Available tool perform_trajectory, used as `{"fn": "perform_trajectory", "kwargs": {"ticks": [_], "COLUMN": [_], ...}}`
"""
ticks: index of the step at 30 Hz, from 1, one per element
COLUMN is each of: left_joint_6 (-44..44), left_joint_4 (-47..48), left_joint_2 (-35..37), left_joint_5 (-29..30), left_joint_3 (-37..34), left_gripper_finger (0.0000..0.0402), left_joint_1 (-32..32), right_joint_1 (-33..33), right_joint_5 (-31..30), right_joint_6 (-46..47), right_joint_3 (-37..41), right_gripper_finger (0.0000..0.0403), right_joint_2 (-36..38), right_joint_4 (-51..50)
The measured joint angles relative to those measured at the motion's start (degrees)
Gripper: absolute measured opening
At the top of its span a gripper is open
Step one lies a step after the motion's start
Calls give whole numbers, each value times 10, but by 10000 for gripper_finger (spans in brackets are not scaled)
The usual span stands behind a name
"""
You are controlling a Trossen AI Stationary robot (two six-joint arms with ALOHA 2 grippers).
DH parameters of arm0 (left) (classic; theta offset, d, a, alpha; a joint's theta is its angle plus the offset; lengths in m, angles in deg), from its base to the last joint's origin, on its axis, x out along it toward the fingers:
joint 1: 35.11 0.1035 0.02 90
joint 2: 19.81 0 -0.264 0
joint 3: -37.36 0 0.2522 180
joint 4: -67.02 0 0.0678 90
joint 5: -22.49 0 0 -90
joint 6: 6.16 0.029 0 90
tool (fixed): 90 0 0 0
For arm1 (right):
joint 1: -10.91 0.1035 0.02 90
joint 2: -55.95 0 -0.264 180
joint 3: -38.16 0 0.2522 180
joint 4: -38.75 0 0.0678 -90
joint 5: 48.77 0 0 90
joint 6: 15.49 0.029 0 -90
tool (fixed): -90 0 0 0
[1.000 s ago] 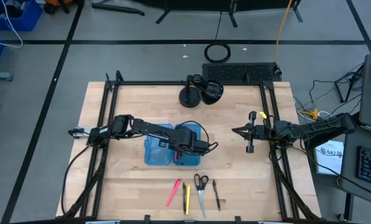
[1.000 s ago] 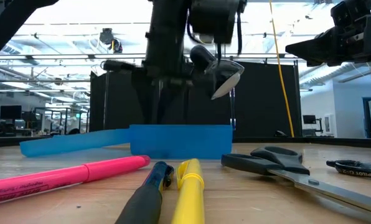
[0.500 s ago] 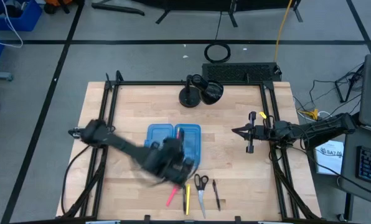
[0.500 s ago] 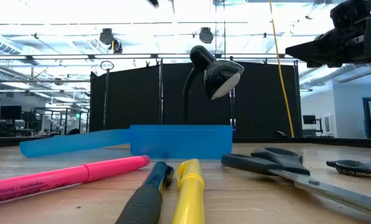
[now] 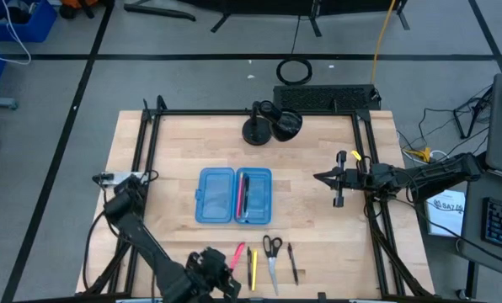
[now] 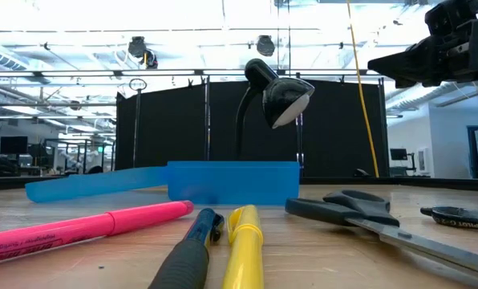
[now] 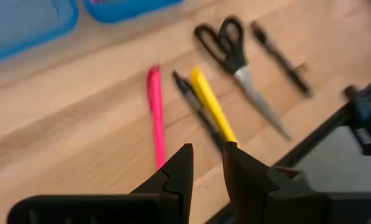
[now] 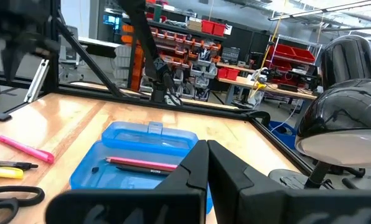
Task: Pick & place school supplies into a supply box
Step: Put the pink pen into the blue supply box
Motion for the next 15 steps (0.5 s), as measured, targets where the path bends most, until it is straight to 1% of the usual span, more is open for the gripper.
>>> {"fn": "perform_trajectory", "kwargs": {"ticks": [6,8,12,15], "left_joint_6": [25,35,32,66], "left_joint_4": [-21,-22,-21,-25], "left_joint_2": [-50,-64,-79,-80], "left_joint_5": [-3,-39,-129,-156], "left_joint_3": [0,0,0,0], "left_gripper_finger": [88,88,88,88], "left_joint_1": [3,10,38,58], "right_joint_1": [0,0,0,0], "right_joint_5": [0,0,1,1], "right_joint_6": [10,17,18,18], "right_joint_3": [0,0,0,0], "right_gripper_finger": [0,0,0,0], "right_joint_2": [0,0,0,0], "right_joint_4": [4,5,5,5]}}
